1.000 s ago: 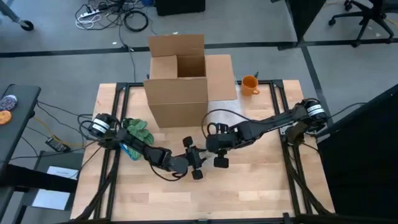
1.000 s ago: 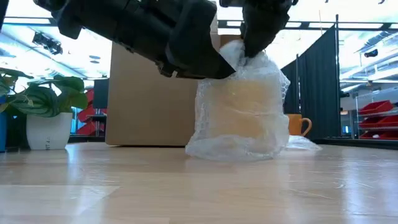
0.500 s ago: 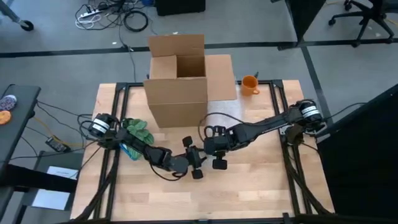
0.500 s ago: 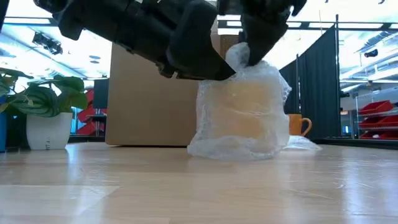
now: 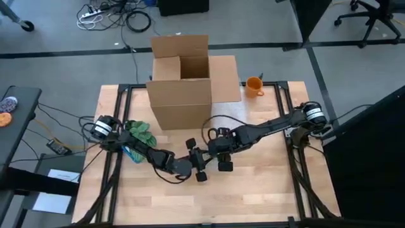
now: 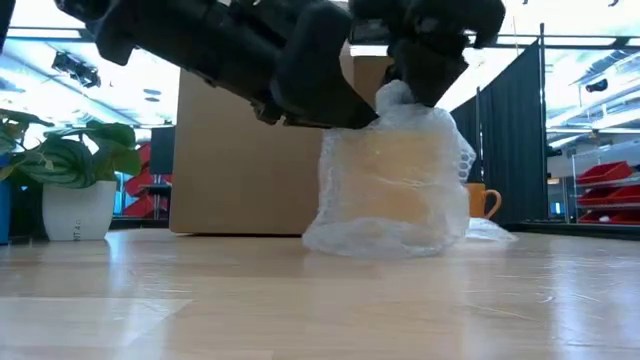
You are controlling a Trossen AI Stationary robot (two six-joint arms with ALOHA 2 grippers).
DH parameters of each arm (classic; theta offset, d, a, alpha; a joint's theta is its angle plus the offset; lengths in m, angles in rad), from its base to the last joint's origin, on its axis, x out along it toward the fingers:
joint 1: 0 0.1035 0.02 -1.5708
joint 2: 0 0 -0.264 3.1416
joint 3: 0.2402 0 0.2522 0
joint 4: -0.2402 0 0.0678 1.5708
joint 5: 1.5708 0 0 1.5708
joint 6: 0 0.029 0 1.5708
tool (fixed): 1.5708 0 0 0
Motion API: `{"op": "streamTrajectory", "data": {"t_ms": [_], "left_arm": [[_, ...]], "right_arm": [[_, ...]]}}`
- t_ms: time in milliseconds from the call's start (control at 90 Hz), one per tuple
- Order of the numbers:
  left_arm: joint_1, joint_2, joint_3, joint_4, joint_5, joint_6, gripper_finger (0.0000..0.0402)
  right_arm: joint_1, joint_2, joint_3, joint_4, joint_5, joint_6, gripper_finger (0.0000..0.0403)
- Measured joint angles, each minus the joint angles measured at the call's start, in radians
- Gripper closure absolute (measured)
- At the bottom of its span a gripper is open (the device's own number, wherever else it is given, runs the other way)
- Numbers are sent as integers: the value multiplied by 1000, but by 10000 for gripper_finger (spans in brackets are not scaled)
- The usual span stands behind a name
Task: Wrap mug
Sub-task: Wrap the yellow mug with the bubble wrap
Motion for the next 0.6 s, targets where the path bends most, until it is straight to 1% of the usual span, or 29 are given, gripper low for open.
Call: {"op": "streamTrajectory", "data": {"t_ms": [89, 222, 444, 600], "left_arm": [[1, 0, 0, 0, 0, -1, 285], [1, 0, 0, -1, -1, -4, 285], [1, 0, 0, -2, -2, -6, 285], [1, 0, 0, -3, -2, -6, 285]], "right_arm": [[2, -21, 0, -26, -9, -9, 229], [2, -43, 0, -39, -31, -16, 226], [5, -77, 0, -24, -57, -17, 232], [11, -118, 0, -18, -54, -14, 240]]}}
